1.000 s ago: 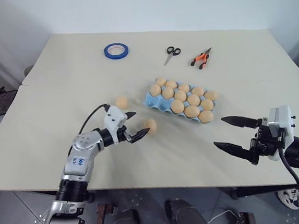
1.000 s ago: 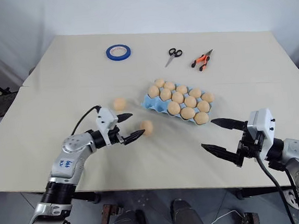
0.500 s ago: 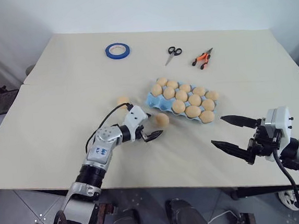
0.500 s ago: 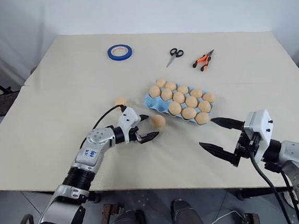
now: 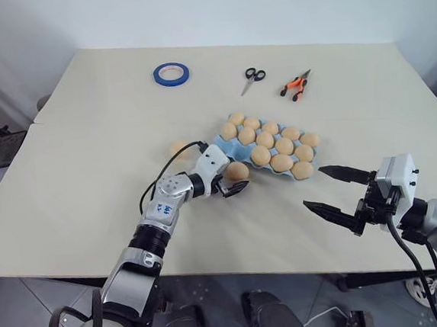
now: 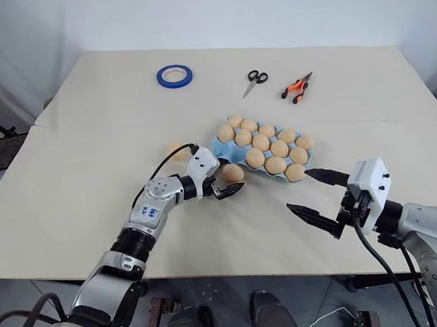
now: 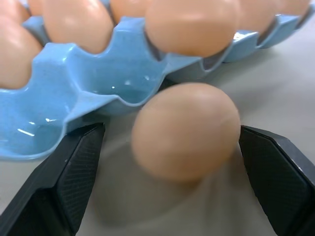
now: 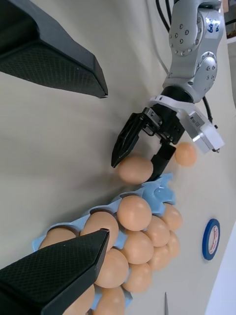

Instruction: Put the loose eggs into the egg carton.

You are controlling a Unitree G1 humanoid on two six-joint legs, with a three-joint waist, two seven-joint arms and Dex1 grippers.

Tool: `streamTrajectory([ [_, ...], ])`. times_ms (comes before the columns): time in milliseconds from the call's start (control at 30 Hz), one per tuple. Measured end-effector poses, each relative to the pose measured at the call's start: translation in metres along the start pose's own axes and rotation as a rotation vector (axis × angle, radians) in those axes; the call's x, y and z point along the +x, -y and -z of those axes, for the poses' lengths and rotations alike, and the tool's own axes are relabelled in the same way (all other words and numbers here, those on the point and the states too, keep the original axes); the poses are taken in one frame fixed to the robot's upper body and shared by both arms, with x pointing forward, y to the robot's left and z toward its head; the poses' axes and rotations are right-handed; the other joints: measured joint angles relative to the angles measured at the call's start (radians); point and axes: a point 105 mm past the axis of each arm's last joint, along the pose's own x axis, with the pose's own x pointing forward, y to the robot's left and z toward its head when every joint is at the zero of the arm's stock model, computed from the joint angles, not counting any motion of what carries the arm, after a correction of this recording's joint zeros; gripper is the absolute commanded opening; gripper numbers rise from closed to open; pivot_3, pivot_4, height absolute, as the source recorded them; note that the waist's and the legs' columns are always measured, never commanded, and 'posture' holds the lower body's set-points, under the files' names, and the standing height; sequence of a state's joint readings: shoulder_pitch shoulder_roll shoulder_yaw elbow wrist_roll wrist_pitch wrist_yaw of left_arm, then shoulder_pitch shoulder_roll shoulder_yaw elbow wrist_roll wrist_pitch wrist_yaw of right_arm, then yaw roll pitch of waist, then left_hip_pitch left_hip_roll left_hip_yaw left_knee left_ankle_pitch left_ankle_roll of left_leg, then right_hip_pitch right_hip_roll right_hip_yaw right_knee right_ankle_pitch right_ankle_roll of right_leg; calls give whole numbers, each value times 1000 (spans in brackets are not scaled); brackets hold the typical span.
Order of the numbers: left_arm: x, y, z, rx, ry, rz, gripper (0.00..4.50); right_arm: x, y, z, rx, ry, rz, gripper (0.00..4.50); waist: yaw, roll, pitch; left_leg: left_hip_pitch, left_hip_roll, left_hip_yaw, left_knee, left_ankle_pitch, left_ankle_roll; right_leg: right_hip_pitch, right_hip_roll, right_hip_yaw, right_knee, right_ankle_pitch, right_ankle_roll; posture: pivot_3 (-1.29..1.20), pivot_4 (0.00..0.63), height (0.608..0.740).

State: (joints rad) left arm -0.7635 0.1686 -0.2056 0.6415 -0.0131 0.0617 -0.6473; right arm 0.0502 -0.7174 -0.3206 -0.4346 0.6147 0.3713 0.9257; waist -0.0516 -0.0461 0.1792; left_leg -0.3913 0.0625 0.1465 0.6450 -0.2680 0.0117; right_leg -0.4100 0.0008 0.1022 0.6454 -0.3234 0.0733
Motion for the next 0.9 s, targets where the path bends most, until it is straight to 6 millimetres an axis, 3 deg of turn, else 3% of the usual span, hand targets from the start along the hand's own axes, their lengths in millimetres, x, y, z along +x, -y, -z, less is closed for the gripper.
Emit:
streamTrajectory([
  [33, 2, 1, -2, 3, 9, 3, 3967, 0, 0, 0, 0, 0, 3, 4500, 0, 0, 0, 0, 0, 0, 0, 0, 0, 0, 0, 0, 0, 0, 0, 0, 150, 740],
  [167, 6, 5, -6, -3, 39, 11, 2659, 0, 1, 0, -2, -2, 10, 4500, 1, 0, 0, 0, 0, 0, 0, 0, 0, 0, 0, 0, 0, 0, 0, 0, 150, 740],
  [233, 6, 5, -6, -8, 42, 6, 2359, 0, 2, 1, -4, -4, 17, 4500, 1, 0, 0, 0, 0, 0, 0, 0, 0, 0, 0, 0, 0, 0, 0, 0, 150, 740],
  [367, 2, 1, -7, -14, 43, 1, 2358, 1, 3, 2, -6, -4, 21, 4500, -1, 0, 0, 0, 0, 0, 0, 0, 0, 0, 1, 0, 0, 0, 0, 0, 150, 740],
  [500, -17, 3, -11, -46, 97, 66, 2357, 1, 3, 1, -14, 2, 24, 4500, -4, 0, 0, 0, 1, 1, 0, 0, -1, 0, 2, 0, 1, 0, 0, 0, 150, 740],
  [600, -28, 7, -30, -81, 219, 113, 2357, 2, 3, 2, -13, 5, 26, 4500, 0, 1, 0, 0, 2, 0, 1, 0, -1, 0, 2, 0, 1, 0, 0, 0, 150, 740],
  [700, -37, -2, -52, -113, 309, 88, 2357, 4, 4, 0, -19, 10, 23, 4500, 3, 1, 0, 0, 1, 0, 2, 0, -1, 1, 1, 0, 1, 0, 1, 0, 150, 740],
  [900, -23, -17, -71, -104, 336, 9, 2357, 7, 4, 5, -4, 2, 21, 4500, 7, 1, 0, 0, 0, 0, 3, 0, 0, 1, 1, 1, 1, 1, 2, 0, 150, 740],
])
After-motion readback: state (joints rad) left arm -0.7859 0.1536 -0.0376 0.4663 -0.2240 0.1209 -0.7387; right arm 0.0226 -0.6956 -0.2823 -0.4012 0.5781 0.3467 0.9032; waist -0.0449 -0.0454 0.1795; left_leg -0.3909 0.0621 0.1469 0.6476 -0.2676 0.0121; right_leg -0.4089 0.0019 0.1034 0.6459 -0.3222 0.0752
